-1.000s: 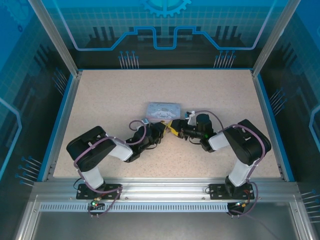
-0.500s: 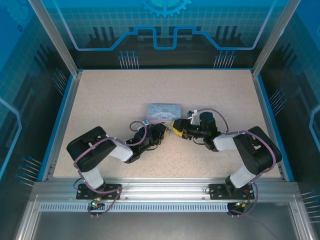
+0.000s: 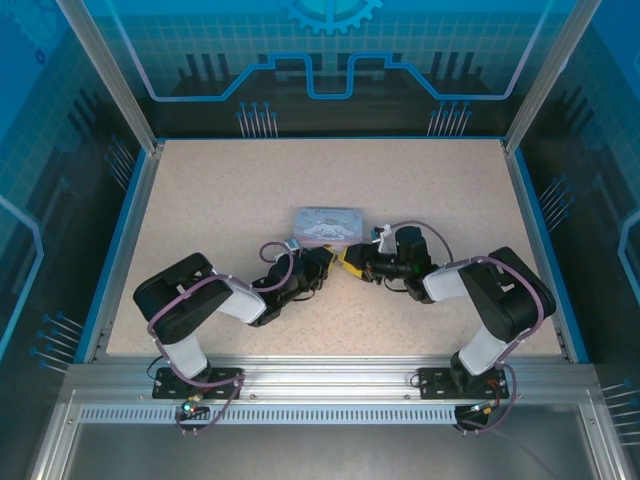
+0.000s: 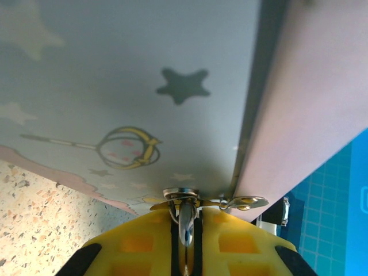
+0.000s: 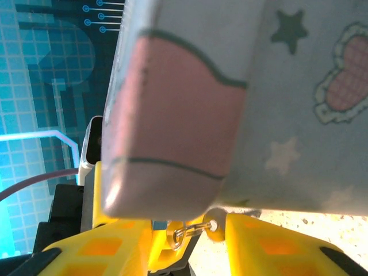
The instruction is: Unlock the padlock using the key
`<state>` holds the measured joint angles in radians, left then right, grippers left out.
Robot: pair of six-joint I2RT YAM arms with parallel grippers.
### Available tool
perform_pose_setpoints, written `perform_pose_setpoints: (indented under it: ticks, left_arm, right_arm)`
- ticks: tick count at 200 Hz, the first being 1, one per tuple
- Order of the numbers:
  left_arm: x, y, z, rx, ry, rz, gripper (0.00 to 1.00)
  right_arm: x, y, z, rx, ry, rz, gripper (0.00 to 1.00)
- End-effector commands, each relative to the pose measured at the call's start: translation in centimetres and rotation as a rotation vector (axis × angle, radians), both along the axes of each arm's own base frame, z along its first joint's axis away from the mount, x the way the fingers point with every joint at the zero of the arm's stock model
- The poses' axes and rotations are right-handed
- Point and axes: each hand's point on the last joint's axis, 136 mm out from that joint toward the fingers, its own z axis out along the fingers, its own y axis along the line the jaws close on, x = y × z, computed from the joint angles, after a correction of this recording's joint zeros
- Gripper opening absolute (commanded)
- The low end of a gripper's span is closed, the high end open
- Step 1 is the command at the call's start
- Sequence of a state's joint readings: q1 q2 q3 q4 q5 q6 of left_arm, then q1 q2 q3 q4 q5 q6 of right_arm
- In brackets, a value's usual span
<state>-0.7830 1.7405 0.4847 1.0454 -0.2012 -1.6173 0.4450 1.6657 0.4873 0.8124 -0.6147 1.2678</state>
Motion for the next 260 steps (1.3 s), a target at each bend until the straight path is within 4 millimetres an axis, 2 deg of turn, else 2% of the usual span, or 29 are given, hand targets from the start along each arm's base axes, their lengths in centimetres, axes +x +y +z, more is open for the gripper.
perform_pose_setpoints:
  ticks: [1,70,102,124,160,200,205,214,260]
  left_arm:
    - [-0.2,-0.6,1.3,-0.038,-0.054,-0.029,0.00]
    - [-0.2,-0.8,0.8,-0.038,-0.047,-0.033,0.00]
    - [-0.2,-0.8,0.7,-0.045,-0.049,-0.033,0.00]
    - [-0.2,-0.8,0.6,-0.044,-0.050,-0.034,0.00]
    - [-0.4,-0.8,0.8,-0.018,-0.084,-0.052,0.00]
    - [-1.3,-1.4,1.4,0.042,-0.260,-0.158,0.00]
    - [-1.4,-1.5,1.0,0.050,-0.261,-0.174,0.00]
    - [-1.8,-1.8,0.5,0.085,-0.283,-0.219,0.00]
    - [-4.2,-2.9,1.3,0.259,-0.512,-0.419,0.00]
  right_arm:
    - [0.1,0.9,0.9,0.039,-0.017,0.024,0.35]
    - [0.6,1.3,1.2,0.060,-0.012,0.020,0.16]
    - [0.7,1.6,1.1,0.087,0.007,0.016,0.10]
    - [0.8,1.6,1.0,0.101,0.016,0.008,0.00]
    - [1.1,1.6,1.3,0.146,0.050,-0.019,0.00]
    - [2.1,1.7,2.1,0.230,0.120,-0.084,0.00]
    - [2.2,1.6,2.1,0.241,0.128,-0.095,0.00]
    - [2.4,1.6,2.2,0.263,0.146,-0.111,0.00]
    - [2.9,1.8,2.2,0.320,0.242,-0.143,0.00]
